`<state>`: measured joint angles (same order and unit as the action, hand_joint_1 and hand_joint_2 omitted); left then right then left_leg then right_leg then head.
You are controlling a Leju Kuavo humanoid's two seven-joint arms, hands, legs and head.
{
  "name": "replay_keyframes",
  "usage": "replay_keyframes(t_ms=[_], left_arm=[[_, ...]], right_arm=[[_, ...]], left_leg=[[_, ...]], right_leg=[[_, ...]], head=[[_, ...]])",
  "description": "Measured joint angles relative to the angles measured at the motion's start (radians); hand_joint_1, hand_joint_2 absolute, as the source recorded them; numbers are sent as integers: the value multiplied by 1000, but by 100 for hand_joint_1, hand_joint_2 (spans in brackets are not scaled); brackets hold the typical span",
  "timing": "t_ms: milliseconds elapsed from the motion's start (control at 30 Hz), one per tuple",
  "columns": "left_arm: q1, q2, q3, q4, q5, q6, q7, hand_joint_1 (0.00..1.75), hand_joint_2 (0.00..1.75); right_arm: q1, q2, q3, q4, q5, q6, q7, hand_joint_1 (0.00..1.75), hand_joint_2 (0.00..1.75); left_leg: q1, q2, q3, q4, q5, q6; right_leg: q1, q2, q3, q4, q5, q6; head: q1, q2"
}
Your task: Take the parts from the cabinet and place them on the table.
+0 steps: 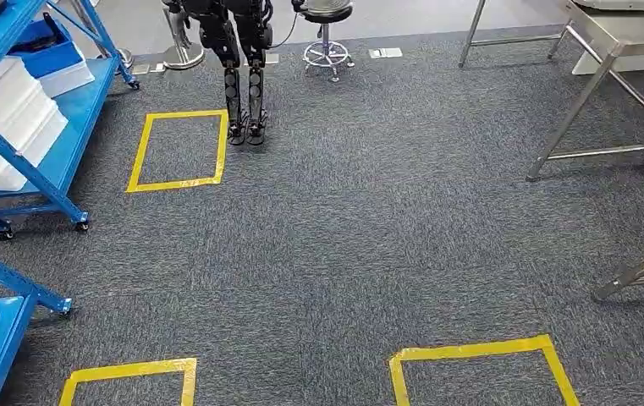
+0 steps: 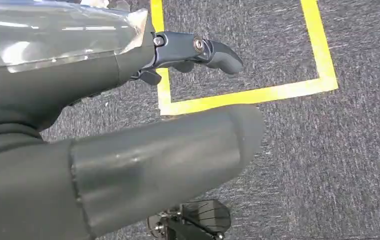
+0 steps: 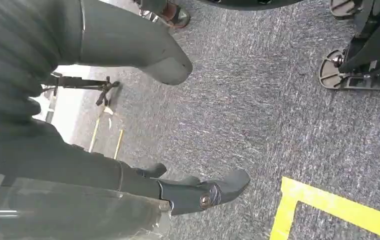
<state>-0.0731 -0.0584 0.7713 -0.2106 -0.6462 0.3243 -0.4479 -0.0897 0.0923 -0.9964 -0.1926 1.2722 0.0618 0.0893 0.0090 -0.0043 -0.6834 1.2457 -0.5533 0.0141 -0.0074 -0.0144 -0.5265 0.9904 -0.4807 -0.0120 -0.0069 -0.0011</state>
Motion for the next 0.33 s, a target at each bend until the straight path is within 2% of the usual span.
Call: replay_keyframes(t_ms=[33,67,100,133,167,200,233,267,300,333], left_arm=[[0,0,0,0,0,0,0,0,0],[-1,2,0,0,0,0,0,0,0],[-3,4,0,0,0,0,0,0,0],[-5,5,0,0,-1,0,0,0,0],[-6,6,0,0,-1,0,1,0,0],[-5,7,0,0,-1,0,1,0,0],[-5,10,0,0,0,0,1,0,0],[-5,9,0,0,-1,0,1,0,0],[-6,6,0,0,-1,0,1,0,0],[-7,6,0,0,0,0,1,0,0]], right_arm=[[-1,0,0,0,0,0,0,0,175],[-2,2,0,0,0,0,0,0,175],[-2,5,0,0,0,0,0,0,175],[-2,6,1,0,0,0,0,0,175],[-2,6,1,0,0,0,0,0,175],[-2,7,1,0,0,0,0,0,175],[-2,9,1,0,0,0,0,0,175],[-2,10,1,0,0,0,0,0,175],[-2,6,1,0,0,0,0,0,175],[-2,6,1,0,0,0,0,0,175]], left_leg=[[-2,1,40,-82,43,8],[-9,8,99,-194,91,22],[-19,28,123,-248,92,34],[-21,30,121,-247,95,39],[-26,27,120,-247,95,40],[-28,24,120,-249,95,43],[-29,19,122,-260,101,52],[-14,16,142,-293,121,59],[-18,13,149,-304,125,58],[-18,11,148,-304,128,62]], right_leg=[[1,-1,2,0,-1,-1],[2,-2,5,-1,-1,-1],[1,-3,5,-2,-2,-1],[4,-4,4,-3,-3,3],[0,-7,3,-3,-3,4],[-3,-11,6,-8,-3,10],[0,-15,10,-16,0,16],[7,-13,3,-8,-5,16],[5,-4,-5,17,-19,15],[5,2,-29,67,-47,10]], head=[[0,0],[0,0],[1,0],[2,0],[-1,0],[0,0],[-1,0],[0,0],[2,0],[2,0]])
